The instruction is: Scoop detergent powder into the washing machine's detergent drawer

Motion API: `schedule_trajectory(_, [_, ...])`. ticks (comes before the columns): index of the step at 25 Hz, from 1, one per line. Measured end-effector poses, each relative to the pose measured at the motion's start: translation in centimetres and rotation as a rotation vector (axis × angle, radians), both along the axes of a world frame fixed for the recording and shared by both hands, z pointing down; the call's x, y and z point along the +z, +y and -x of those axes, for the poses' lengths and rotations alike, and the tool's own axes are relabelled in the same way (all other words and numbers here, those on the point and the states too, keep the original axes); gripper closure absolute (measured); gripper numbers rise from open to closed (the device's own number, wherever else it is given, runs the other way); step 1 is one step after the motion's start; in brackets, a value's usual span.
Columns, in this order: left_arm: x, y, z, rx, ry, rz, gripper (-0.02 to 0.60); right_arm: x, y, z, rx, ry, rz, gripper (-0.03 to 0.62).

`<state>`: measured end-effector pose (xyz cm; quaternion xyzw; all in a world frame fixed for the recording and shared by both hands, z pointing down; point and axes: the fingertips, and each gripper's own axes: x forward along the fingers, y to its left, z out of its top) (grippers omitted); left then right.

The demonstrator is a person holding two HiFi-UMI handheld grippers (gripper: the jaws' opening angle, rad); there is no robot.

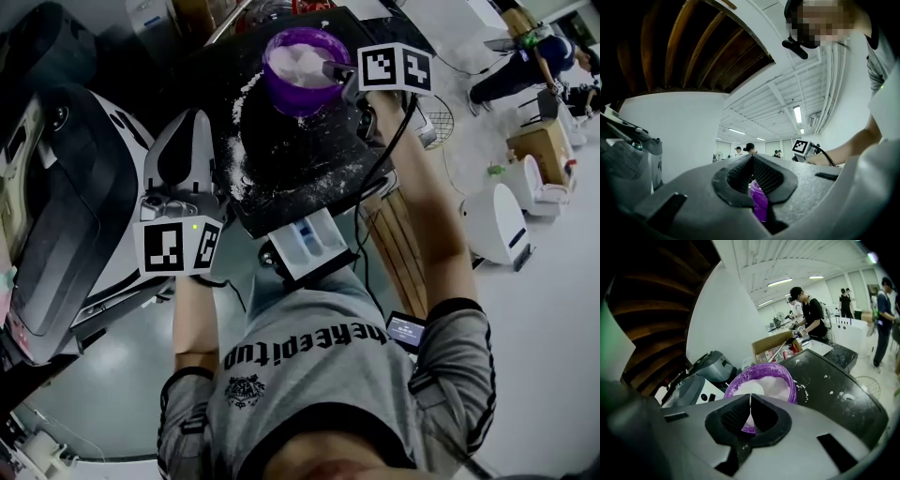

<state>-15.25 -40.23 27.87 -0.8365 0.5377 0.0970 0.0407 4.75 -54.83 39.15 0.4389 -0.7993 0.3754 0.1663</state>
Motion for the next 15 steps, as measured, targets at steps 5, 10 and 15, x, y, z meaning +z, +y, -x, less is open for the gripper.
schedule_trajectory(5, [-0.3,0.2,0.0,0.019,-0.004,-0.005,0.578,-0.1,0.7,-0.5,0.094,-0.235,0.062,0.588])
schedule_trajectory(10, [-0.3,0.9,-0.3,0.046,-0.013,-0.011,0.578,-0.4,2.2,-1.3,0.163,-0.379,0.061,0.588])
schedule_trajectory(15, [-0.4,0.9,-0.4,0.081,-0.016,-0.012,0.578,-1.5,3.3,-1.6,0.215,-0.519,0.043,0.588])
